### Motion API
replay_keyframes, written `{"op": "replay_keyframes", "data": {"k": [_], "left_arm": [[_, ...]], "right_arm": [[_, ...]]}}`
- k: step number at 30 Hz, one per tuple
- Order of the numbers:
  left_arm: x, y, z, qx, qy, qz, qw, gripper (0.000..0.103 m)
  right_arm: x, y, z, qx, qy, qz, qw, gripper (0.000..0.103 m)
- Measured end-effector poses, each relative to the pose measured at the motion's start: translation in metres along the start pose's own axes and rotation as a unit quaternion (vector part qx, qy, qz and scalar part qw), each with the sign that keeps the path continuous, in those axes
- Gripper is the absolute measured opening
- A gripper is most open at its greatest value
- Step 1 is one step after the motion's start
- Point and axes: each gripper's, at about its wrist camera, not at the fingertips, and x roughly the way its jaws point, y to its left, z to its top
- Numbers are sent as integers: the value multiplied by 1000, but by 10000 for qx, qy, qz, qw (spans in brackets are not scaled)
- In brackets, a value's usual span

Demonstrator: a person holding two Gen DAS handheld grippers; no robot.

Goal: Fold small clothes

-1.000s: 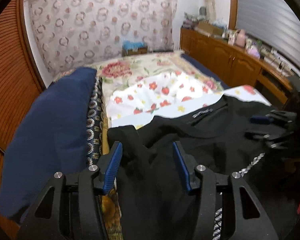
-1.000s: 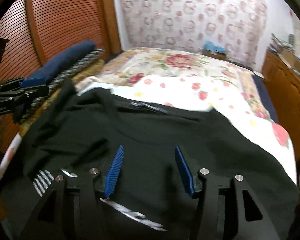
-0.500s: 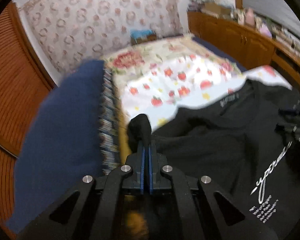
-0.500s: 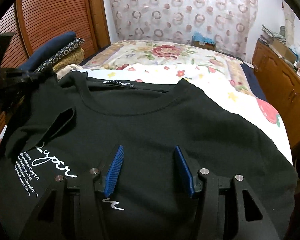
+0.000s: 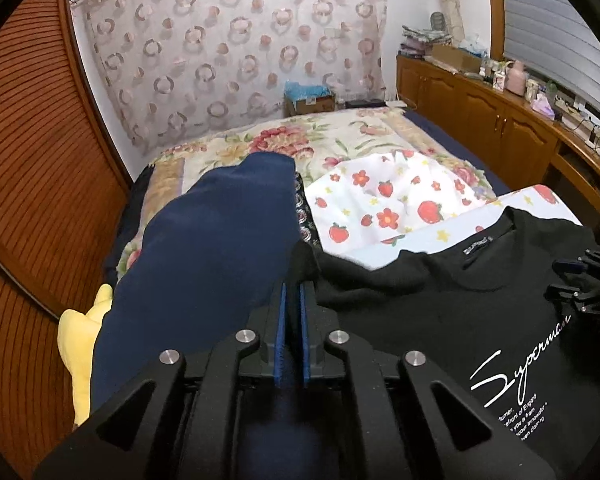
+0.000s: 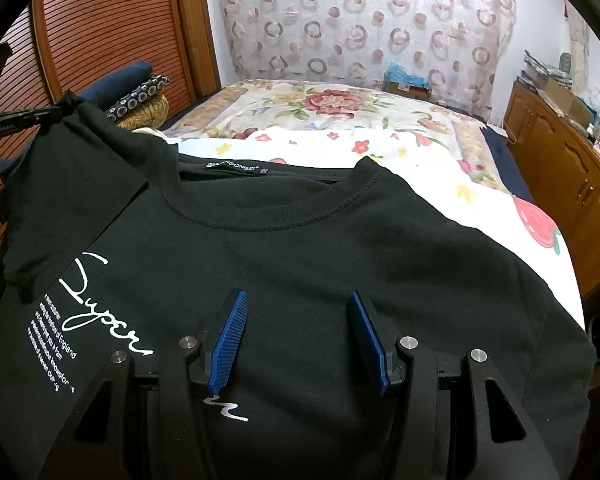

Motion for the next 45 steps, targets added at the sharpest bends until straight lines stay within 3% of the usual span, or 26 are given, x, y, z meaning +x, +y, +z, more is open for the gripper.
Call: {"op": "replay_keyframes", "data": {"k": [1, 5, 7, 9, 16, 23, 32, 40, 45], "left_arm": [[-2, 0, 0, -16, -29, -17, 10000, 14], [-19, -1, -1, -67, -336, -149, 9993, 45], [-28, -4, 1, -65, -492, -212, 9985, 52], [-39, -11, 0, -96, -682, -192, 9974, 78], [-50, -43, -19, -196, -909, -616, 9938, 80], [-15, -90, -48, 15, -343, -1038, 9940, 80], [9, -125, -64, 336, 95, -1294, 9910, 80], [19, -140, -72, 488, 295, -1390, 9886, 80], [28, -147, -75, 599, 440, -1405, 9873, 80]], "right_arm": [[0, 0, 0, -6, 2, -3, 10000, 55], [-1, -1, 0, -9, 3, -7, 10000, 55], [-1, -2, -1, 0, 1, 6, 10000, 55], [-1, -3, -1, 11, -2, 10, 10000, 55], [-30, -15, -2, 164, -259, -45, 9995, 55], [-86, -55, -33, 485, -659, -605, 9948, 55], [-111, -128, -103, 1319, -361, -1490, 9793, 55], [-112, -147, -130, 1663, -82, -1492, 9747, 55], [-110, -153, -111, 1868, 80, -1334, 9733, 55]]}}
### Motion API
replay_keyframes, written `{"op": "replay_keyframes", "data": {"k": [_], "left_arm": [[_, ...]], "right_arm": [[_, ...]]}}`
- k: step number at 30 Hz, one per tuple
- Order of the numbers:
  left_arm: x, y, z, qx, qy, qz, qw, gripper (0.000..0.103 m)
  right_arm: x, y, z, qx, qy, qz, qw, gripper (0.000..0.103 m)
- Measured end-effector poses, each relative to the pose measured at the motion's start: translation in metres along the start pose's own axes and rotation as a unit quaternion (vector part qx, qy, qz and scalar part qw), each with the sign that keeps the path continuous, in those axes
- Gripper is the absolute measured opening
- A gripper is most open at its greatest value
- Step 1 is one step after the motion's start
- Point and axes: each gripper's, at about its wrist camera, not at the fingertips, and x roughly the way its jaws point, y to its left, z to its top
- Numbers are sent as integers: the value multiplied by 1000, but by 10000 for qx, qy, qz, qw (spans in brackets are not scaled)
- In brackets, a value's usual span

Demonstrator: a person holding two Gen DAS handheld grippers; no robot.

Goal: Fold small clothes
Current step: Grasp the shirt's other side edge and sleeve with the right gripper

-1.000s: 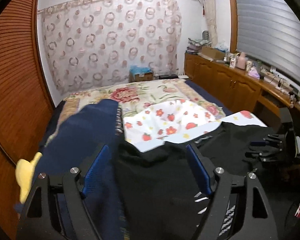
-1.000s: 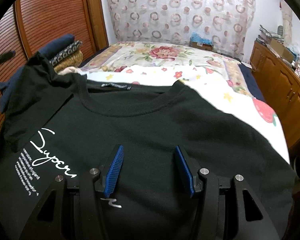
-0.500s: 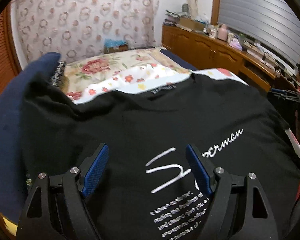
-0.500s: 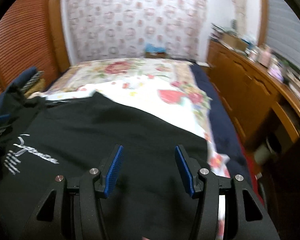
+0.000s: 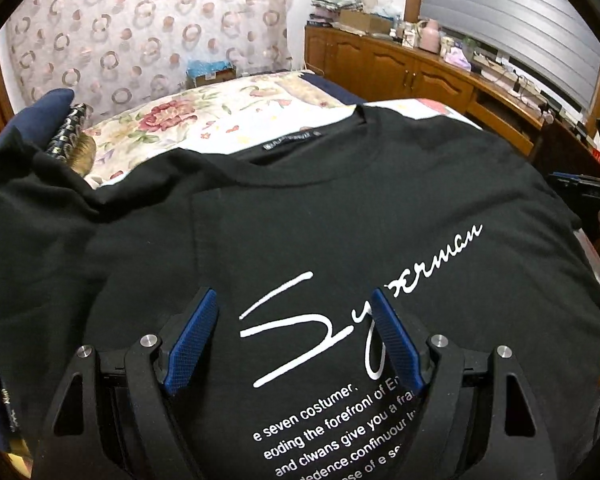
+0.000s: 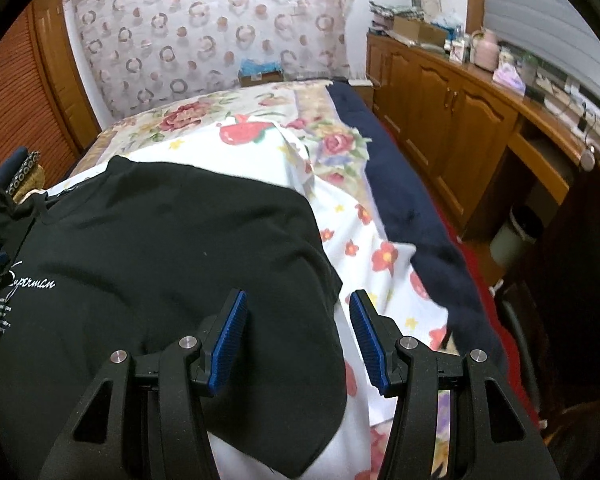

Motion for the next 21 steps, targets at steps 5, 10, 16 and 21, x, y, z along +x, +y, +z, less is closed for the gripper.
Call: {"op": "replay_keyframes", "data": {"k": [5, 10, 16, 21], "left_arm": [[2, -1, -3, 31, 44, 37, 10000, 80], [6, -6, -1, 162, 111, 97, 9998, 86], [6, -3, 0, 137, 123, 89, 9998, 87], [6, -3, 1, 138, 125, 92, 9998, 88]], "right_arm": [[-6, -9, -1, 211, 206, 170, 9994, 55], [-11, -15, -4, 385, 261, 369, 9982, 55], [-16, -14, -5, 391, 242, 482, 9978, 38], [-21, -9, -9, -10, 133, 29, 9999, 9]]}}
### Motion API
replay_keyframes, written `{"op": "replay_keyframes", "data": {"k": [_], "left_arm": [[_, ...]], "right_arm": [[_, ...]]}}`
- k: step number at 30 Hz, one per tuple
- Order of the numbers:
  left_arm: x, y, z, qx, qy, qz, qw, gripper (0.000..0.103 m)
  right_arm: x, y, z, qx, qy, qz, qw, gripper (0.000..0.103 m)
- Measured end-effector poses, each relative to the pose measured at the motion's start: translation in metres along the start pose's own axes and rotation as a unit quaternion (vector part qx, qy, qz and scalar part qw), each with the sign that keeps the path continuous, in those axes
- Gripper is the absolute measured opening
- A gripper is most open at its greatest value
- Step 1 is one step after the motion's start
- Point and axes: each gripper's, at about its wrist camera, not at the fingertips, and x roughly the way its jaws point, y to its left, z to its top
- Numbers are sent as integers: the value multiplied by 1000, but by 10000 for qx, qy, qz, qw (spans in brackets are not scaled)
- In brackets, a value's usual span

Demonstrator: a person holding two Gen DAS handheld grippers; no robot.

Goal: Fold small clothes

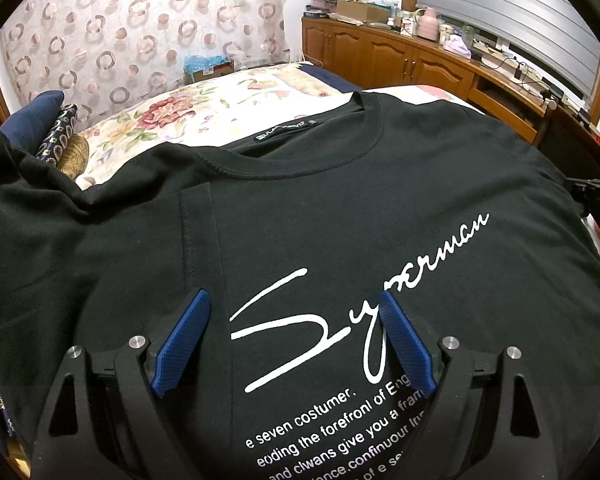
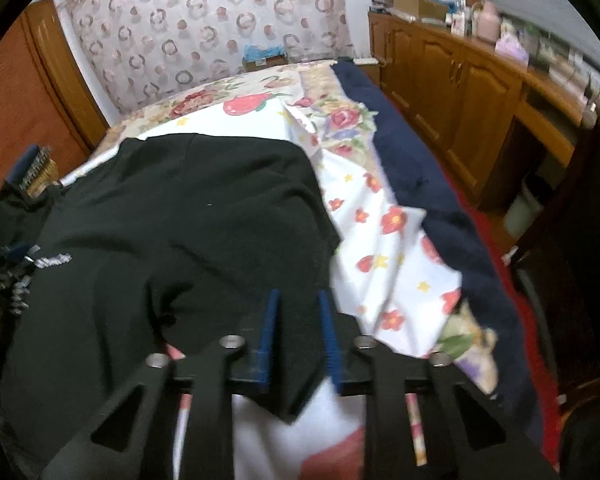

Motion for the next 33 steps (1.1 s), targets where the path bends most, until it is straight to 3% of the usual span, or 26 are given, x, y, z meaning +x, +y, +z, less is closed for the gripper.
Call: {"op": "replay_keyframes", "data": {"k": [7, 15, 21, 28, 31, 33], "left_arm": [[0, 1, -2, 52, 64, -38, 10000, 98], [-1, 2, -3, 48, 65, -45, 10000, 98], [-3, 2, -2, 17, -11, 14, 10000, 98], [-38, 10, 2, -281, -743, 192, 9967, 98], [-53, 11, 2, -408, -974, 196, 9942, 98], [-61, 10, 3, -456, -1086, 170, 9929, 98]], "right_arm": [[-23, 21, 9, -375, -517, -100, 9979, 5], [-48, 83, 29, -929, -1198, 619, 9865, 5], [-15, 134, 17, -1356, -908, 1120, 9802, 5], [20, 151, -4, -1409, -345, 1333, 9804, 5], [25, 145, 0, -1369, -278, 1278, 9819, 11], [15, 145, 1, -1339, -288, 1162, 9837, 26]]}}
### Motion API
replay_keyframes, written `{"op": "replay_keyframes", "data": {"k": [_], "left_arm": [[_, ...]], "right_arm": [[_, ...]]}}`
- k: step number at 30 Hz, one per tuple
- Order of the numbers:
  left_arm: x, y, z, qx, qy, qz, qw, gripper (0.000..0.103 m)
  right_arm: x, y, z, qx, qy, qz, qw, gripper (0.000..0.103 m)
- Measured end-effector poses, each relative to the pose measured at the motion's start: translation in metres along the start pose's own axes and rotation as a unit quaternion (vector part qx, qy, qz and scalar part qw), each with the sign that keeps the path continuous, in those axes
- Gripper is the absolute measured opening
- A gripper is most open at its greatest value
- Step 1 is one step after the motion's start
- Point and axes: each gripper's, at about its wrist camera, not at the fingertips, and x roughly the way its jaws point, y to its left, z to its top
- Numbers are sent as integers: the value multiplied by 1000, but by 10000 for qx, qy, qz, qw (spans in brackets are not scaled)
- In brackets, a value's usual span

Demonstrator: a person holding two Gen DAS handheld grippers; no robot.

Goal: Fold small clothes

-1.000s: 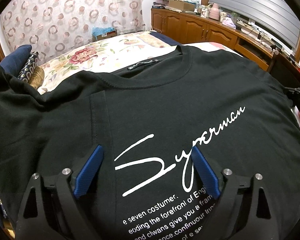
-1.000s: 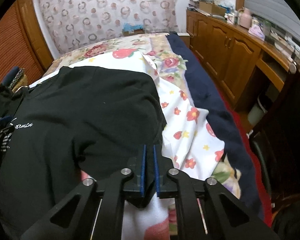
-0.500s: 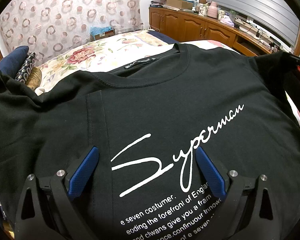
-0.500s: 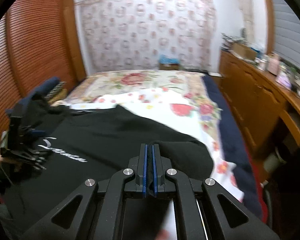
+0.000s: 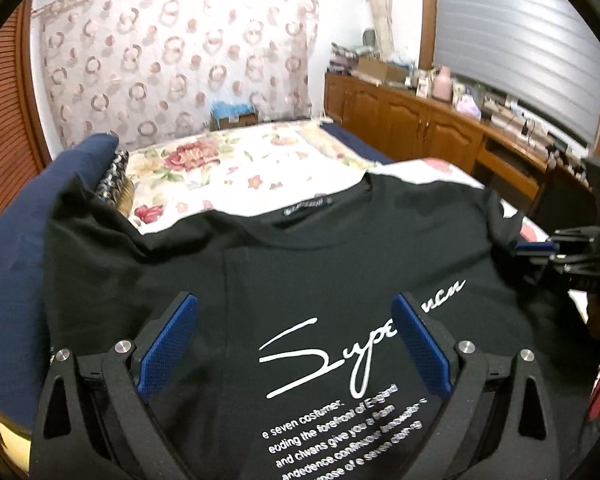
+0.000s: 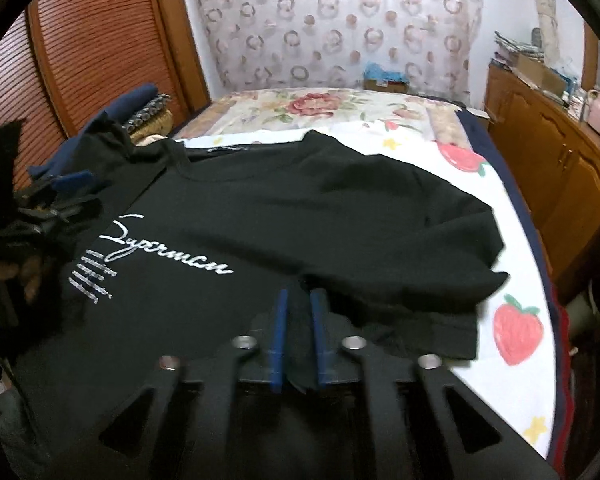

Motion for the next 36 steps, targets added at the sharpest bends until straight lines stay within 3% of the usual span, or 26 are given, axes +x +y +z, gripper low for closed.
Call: {"op": "replay_keyframes", "data": {"k": [6, 12, 19, 22, 24, 26, 30, 36], "left_arm": [[-11, -13, 2, 36, -141, -121, 9998, 98], [-7, -20, -1, 45, -62, -221, 9997, 98], [-7, -25, -5, 43, 17, -237, 9997, 98], [-8, -24, -9, 48, 52, -181, 9998, 98], [-9, -21, -10, 9, 68, -135, 9999, 98], [-11, -17, -11, -36, 57, -100, 9999, 98], [-15, -11, -12, -105, 14, -31, 9999, 98], [-19, -6, -10, -176, -58, 33, 9998, 98]], "right_arm": [[-46, -26, 4, 201, -365, -298, 9987, 47], [-55, -60, -8, 632, -355, -725, 9947, 47], [-11, -68, -9, 788, 112, -613, 9949, 47], [0, -69, -4, 687, 169, -645, 9954, 38], [0, -64, 1, 560, 175, -534, 9968, 13], [-4, -57, 8, 314, 99, -755, 9966, 4], [-20, -54, 23, 164, -168, -758, 9968, 3], [-22, -28, 61, -361, -444, -409, 9975, 3]]}}
